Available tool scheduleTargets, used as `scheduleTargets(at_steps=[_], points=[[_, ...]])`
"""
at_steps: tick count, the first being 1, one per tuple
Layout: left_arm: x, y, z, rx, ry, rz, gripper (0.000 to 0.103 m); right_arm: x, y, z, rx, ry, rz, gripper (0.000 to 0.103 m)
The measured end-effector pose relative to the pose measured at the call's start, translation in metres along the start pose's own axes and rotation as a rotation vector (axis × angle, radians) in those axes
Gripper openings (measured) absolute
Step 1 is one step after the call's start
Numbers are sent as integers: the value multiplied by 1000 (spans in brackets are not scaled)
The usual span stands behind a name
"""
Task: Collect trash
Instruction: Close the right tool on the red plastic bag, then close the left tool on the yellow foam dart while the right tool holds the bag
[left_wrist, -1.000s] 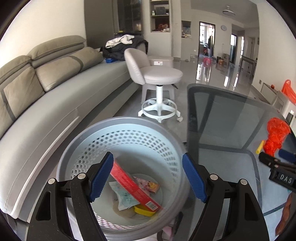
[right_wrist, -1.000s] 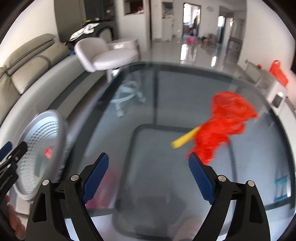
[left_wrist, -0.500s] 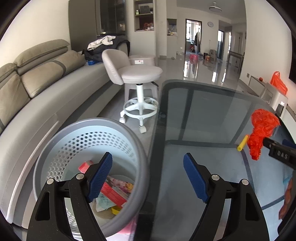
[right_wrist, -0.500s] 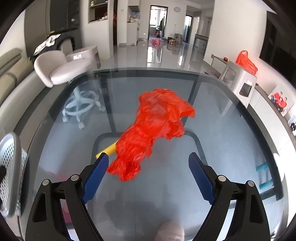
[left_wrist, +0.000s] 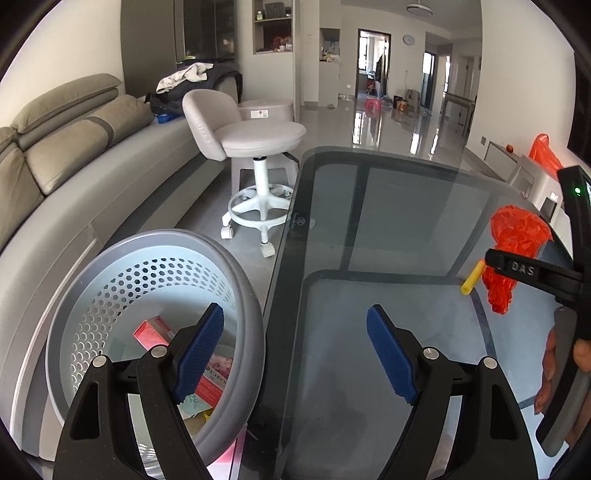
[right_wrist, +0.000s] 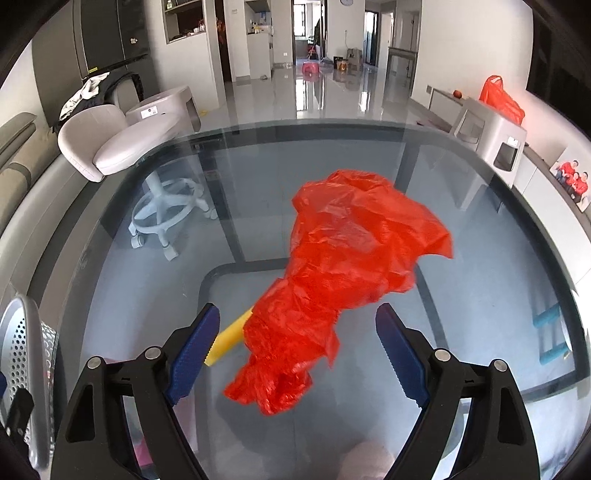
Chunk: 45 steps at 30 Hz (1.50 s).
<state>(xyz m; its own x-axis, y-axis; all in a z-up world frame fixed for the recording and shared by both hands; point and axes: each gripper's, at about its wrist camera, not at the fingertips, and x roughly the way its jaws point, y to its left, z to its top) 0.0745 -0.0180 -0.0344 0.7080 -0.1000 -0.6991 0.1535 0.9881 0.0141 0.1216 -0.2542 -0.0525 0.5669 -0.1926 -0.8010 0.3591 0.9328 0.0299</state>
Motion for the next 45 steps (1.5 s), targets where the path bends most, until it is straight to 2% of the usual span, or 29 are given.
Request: scheduleTargets(at_steps=[2,3,4,7,13,19,28,39,41,45], points=[[1,-1,0,5,4,-3,78,4,4,1,-14,4,-11,66],[2,-2,0,6,8,-7,78,7,6,1,-27,18,-20,52],[2,-2,-1,7,11,-10,78,10,6,1,-33,38,-15,45],[4,-5,0,8,18,-22,78,10,2,-1,-28,49,24,41],[13,-33,3,47,31,-46,78,-7,-20,-1,-6,18,60,40],[22,-77,10,119,27,-111,81,-29,-52,1,27,-18,130,40],[51,-139,28,193,65,-187,81,-48,-99,4,82,-51,171,40],[92,-169,34,220,149,-214,84,-55,-113,5,111,-58,214,40],[95,-170,34,225,154,-209,82,-56,-115,5,114,-58,220,40],[99,-177,33,229,169,-217,67,-56,-116,3,115,-55,222,40]])
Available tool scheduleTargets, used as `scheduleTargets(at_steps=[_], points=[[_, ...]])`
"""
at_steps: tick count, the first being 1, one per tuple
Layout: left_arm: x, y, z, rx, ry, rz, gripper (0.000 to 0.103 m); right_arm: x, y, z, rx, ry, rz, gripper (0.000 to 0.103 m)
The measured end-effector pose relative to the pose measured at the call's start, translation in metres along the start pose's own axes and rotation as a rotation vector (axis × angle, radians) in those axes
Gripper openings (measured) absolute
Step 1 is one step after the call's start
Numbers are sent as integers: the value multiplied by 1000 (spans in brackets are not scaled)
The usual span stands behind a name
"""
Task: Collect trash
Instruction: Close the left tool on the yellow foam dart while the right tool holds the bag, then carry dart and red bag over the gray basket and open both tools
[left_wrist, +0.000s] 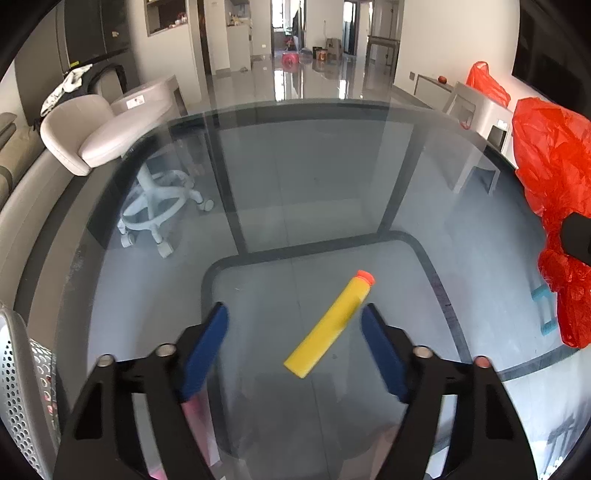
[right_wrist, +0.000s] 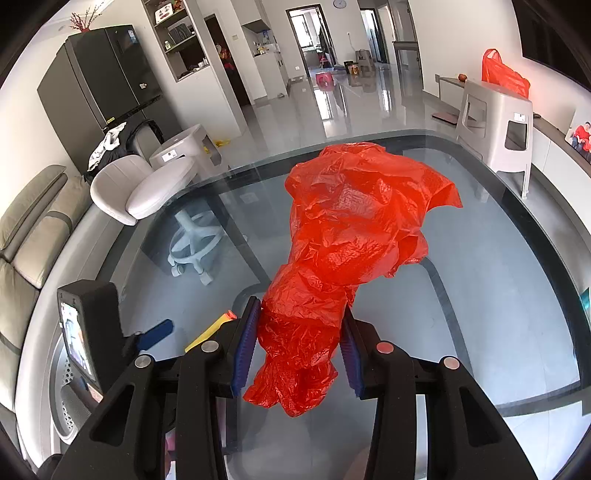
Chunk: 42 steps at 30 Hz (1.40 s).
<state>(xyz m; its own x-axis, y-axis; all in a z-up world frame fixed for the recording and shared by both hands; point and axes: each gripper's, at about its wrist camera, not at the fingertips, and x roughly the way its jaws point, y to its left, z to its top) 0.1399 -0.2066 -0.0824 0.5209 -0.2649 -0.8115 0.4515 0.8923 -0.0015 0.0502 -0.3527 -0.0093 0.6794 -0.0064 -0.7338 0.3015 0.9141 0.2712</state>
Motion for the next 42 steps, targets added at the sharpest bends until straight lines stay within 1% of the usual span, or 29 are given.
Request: scheduleTargets(at_steps=[2,3,4,6,11,14,18,23,26,31,38,42], points=[[-2,-2,1,10,-10,-2,56,0,-1,0,-1,1,0,40],[-3,-5,0,20,-15,-10,42,0,-1,0,-2,1,0,40],[-5,-7,-1,29,-18,-20,24,0,0,0,-2,1,0,40],[-7,-9,-2,35,-15,-37,13,2,0,-1,-7,4,-4,40],[-17,-6,-10,20,-32,-53,13,7,6,-2,-21,16,-14,40],[-31,5,-14,1,-53,-47,13,8,9,0,-26,17,-13,40],[-64,26,-17,-24,-120,15,13,9,17,-1,-30,18,5,40],[-110,55,-26,-53,-199,96,13,8,43,-4,-66,12,37,40],[-134,76,-36,-73,-233,144,13,7,69,-10,-100,8,75,40],[-163,116,-59,-143,-238,196,13,6,113,-22,-168,3,128,40],[-186,178,-94,-250,-219,300,13,9,179,-42,-253,36,233,40],[-196,208,-113,-290,-221,356,13,16,222,-58,-303,69,300,40]])
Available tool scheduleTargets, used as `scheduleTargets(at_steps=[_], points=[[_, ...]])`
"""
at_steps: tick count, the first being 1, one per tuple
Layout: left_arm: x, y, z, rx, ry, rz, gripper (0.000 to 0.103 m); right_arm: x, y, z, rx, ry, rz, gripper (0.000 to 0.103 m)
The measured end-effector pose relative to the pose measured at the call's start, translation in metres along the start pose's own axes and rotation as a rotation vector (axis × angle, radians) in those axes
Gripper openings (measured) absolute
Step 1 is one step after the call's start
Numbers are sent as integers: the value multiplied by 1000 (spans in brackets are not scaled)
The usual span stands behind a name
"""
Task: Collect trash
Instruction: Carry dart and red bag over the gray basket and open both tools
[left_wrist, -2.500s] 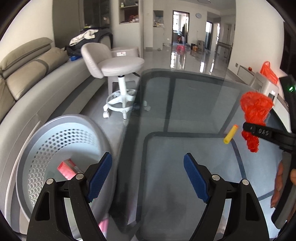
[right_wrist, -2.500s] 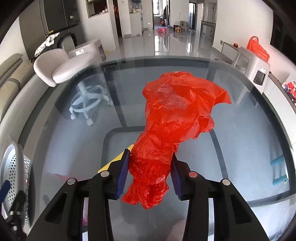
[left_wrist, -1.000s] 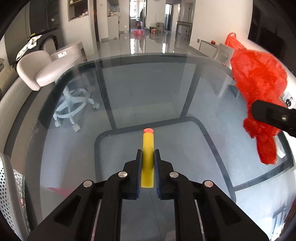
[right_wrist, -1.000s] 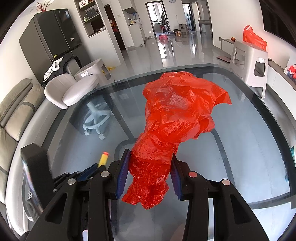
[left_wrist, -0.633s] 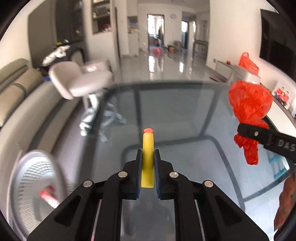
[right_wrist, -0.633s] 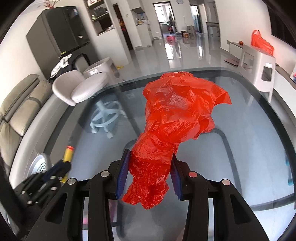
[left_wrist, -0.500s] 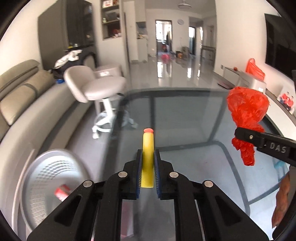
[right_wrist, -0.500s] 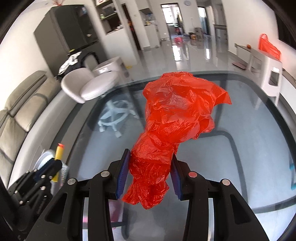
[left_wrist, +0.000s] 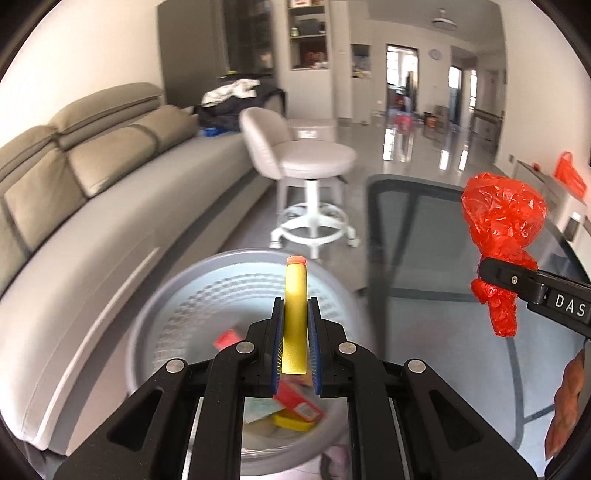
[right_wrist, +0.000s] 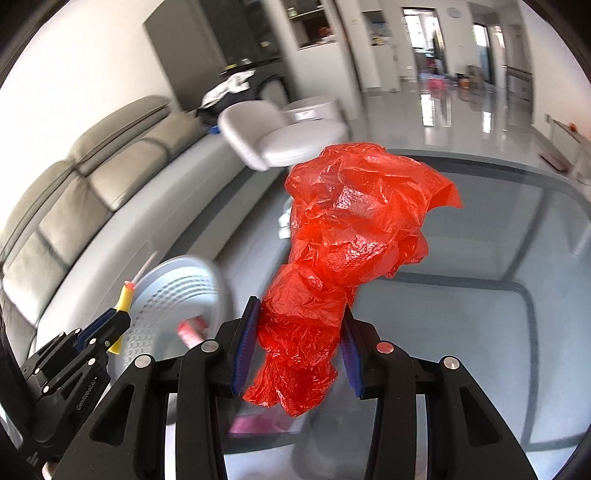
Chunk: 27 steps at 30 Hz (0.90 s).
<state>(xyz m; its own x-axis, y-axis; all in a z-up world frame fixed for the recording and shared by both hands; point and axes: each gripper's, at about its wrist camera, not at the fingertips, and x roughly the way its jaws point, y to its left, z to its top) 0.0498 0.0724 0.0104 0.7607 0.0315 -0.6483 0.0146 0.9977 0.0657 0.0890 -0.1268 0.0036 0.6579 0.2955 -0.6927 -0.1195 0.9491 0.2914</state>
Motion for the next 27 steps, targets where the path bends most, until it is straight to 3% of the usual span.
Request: scheduleTargets(at_steps=[13,27], points=[[22,85,-19,-103,66,106,13,56,92,-12,-133,118,153,40],[29,90,-31,-129,95,109,13,79,124,-21,-253,189,181,42]])
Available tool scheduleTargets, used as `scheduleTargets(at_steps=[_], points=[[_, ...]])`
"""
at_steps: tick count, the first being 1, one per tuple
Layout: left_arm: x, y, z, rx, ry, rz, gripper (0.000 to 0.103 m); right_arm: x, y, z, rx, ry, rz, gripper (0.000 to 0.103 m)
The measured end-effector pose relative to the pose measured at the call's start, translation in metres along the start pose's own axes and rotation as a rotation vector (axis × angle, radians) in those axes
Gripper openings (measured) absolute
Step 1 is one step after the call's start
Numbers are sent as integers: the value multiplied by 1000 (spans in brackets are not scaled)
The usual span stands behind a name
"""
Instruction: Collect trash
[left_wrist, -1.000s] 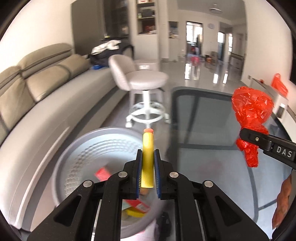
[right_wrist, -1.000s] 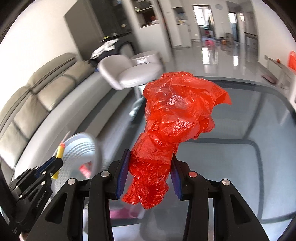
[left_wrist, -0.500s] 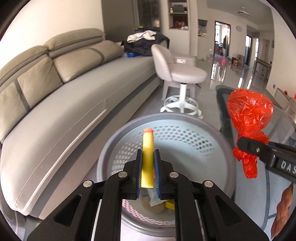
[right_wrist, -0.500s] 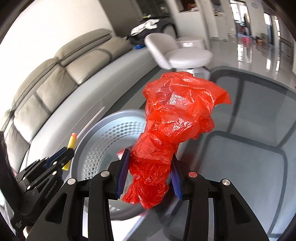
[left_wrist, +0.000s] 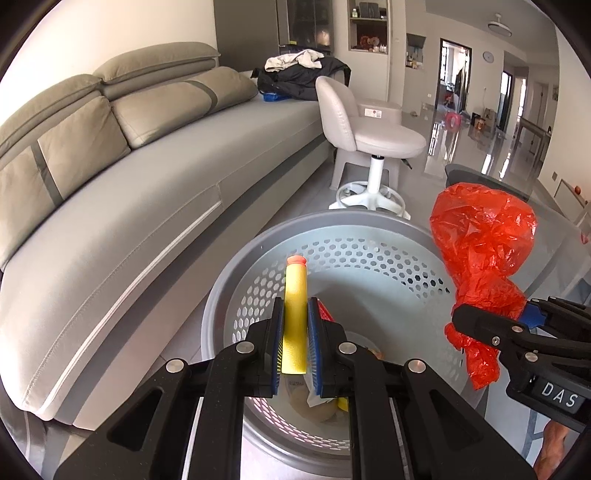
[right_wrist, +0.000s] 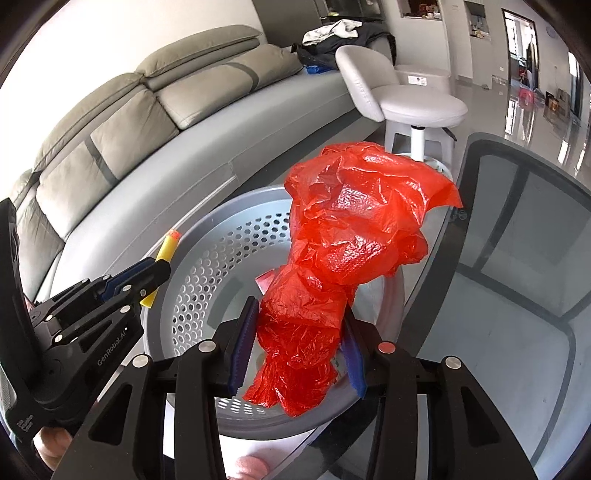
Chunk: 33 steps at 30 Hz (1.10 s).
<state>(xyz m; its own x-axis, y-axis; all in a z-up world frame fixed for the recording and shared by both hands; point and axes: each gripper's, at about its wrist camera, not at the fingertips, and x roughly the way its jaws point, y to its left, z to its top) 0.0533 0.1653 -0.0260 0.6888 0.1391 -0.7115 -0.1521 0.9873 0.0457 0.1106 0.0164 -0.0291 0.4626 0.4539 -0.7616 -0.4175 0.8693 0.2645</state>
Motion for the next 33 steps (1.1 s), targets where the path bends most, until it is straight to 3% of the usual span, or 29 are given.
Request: scheduleTargets(at_steps=[8,13,17,20,25,33], points=[[0,2,0,-16,3,8,13,4,5,-3,-39,12,-7,46],[-3,2,-1,-14,-12,27,14,0,5,-3,-38,-9,-4,72],[0,4,-2,-23,7,31,15,-6,2,-3,-26,-34,-10,75],[-1,6,-2,-27,3,36,25,-6,0,-4,-11,-33,-10,75],[-7,7,-2,-32,-28,49,57,-7,-1,-3,-5,-40,-11,75],[-10,9,-1,-38,-50,66,69,-8,-1,-3,-1,-50,-13,75]])
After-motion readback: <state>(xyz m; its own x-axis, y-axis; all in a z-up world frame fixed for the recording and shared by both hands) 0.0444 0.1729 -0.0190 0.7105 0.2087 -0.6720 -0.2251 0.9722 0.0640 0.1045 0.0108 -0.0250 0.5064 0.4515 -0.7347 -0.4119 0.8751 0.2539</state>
